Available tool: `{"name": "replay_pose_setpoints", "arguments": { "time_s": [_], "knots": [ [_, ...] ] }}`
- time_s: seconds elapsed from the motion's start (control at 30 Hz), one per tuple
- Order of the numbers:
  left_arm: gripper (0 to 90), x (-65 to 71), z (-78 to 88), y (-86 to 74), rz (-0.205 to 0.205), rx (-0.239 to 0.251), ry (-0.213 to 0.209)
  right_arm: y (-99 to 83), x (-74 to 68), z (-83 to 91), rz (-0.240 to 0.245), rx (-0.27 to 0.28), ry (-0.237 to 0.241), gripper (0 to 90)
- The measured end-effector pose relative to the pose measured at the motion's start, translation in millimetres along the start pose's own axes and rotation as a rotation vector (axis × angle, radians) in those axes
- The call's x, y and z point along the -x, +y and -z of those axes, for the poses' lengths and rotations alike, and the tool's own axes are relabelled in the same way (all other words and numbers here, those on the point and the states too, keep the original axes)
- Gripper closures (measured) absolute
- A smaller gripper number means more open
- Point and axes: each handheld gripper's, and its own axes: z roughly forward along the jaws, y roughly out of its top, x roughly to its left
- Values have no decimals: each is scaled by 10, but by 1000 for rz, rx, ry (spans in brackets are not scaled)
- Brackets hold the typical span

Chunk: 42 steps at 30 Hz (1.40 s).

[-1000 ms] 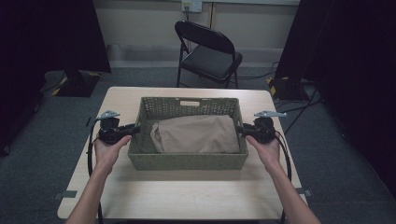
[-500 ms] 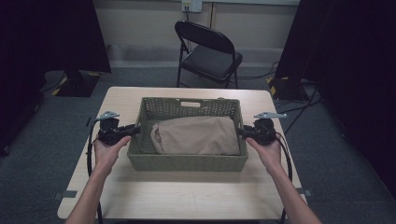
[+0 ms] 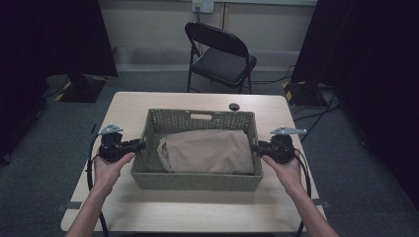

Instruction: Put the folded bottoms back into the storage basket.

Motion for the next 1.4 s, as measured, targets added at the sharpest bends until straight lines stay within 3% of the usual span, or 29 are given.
{"name": "replay_pose_setpoints", "arguments": {
  "time_s": [0.37, 0.43, 0.53, 0.63, 0.8, 1.0, 1.2, 1.3, 1.4],
  "knots": [
    [663, 6, 49, -28, 5, -9, -23, -64, -8, 60, -9, 12, 24, 613],
    [629, -13, 116, -14, 24, 26, -47, -62, 0, 69, -2, 13, 30, 596],
    [519, -23, 236, -2, 7, 34, -30, -65, 11, 117, 0, 45, 40, 530],
    [461, -44, 392, -53, -19, 23, 3, -86, 57, 222, -3, 80, 4, 459],
    [362, -134, 555, -257, -25, 9, 67, -240, 243, 426, -63, 130, -47, 347],
    [323, -262, 472, -527, -14, -86, 120, -567, 412, 447, -82, 39, -81, 291],
    [314, -282, 263, -751, -7, -184, 146, -864, 547, 289, -102, -65, -112, 256],
    [310, -276, 197, -820, -15, -216, 158, -941, 572, 205, -95, -115, -126, 249],
    [303, -253, 138, -864, -68, -262, 177, -988, 551, 146, -76, -153, -137, 250]
  ]
}}
